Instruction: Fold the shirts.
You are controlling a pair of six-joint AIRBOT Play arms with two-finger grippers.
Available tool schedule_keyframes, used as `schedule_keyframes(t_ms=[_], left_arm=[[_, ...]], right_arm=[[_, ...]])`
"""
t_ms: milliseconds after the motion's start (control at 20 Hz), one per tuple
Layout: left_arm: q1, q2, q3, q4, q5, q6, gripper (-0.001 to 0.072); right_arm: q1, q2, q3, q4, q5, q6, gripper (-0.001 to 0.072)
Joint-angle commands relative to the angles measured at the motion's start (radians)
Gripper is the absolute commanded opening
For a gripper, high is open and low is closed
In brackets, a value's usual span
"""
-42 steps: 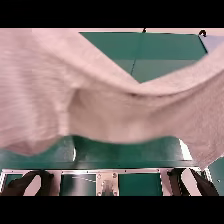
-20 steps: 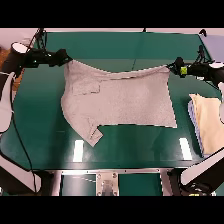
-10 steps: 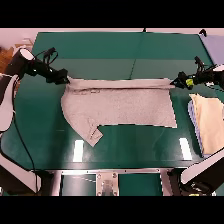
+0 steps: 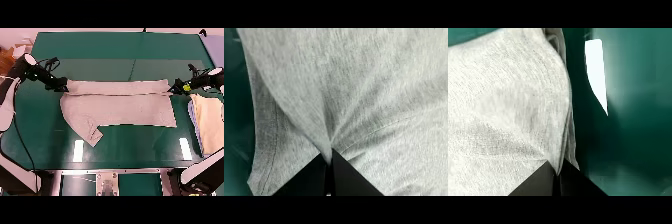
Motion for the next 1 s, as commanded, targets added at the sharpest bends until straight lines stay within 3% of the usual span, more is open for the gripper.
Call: schedule_keyframes(t_ms=[0, 150, 200, 250, 300, 450, 500, 600, 800, 950], left_arm=[[0.0, -0.001, -0.002, 0.045, -0.042, -0.022, 0.0021], [-0.001, -0.001, -0.002, 0.007, -0.021, -0.019, 0.0022], [-0.001, -0.001, -0.002, -0.027, -0.026, -0.02, 0.0036], [-0.001, 0.001, 0.003, -0.045, -0.054, -0.021, 0.0356], [0.002, 0.002, 0.02, -0.04, -0.096, -0.043, 0.0559], [0.044, 0.031, 0.058, -0.042, -0.25, -0.073, 0.0552], [0.064, 0.059, 0.045, -0.041, -0.284, -0.073, 0.0469], [0.101, 0.155, -0.068, -0.04, -0.286, -0.071, 0.0469], [0.147, 0.505, -0.583, -0.043, -0.112, -0.039, 0.0469], [0.146, 0.779, -0.967, -0.135, 0.074, -0.042, 0.0469]], right_arm=[[0.018, -0.001, -0.025, -0.004, -0.001, 0.002, 0.001], [0.015, -0.001, -0.023, -0.004, -0.006, 0.002, 0.0012], [0.015, 0.0, -0.022, -0.004, -0.002, 0.002, 0.0093], [0.014, 0.0, -0.013, -0.005, 0.021, 0.002, 0.0279], [0.007, 0.0, 0.008, -0.005, 0.059, 0.003, 0.03], [-0.04, 0.048, 0.066, -0.005, 0.169, 0.058, 0.03], [-0.064, 0.079, 0.056, -0.014, 0.183, 0.075, 0.0299], [-0.127, 0.175, -0.039, -0.023, 0.185, 0.089, 0.0299], [-0.269, 0.464, -0.413, -0.013, 0.134, 0.069, 0.0295], [-0.356, 0.737, -0.751, 0.032, -0.029, 0.055, 0.0294]])
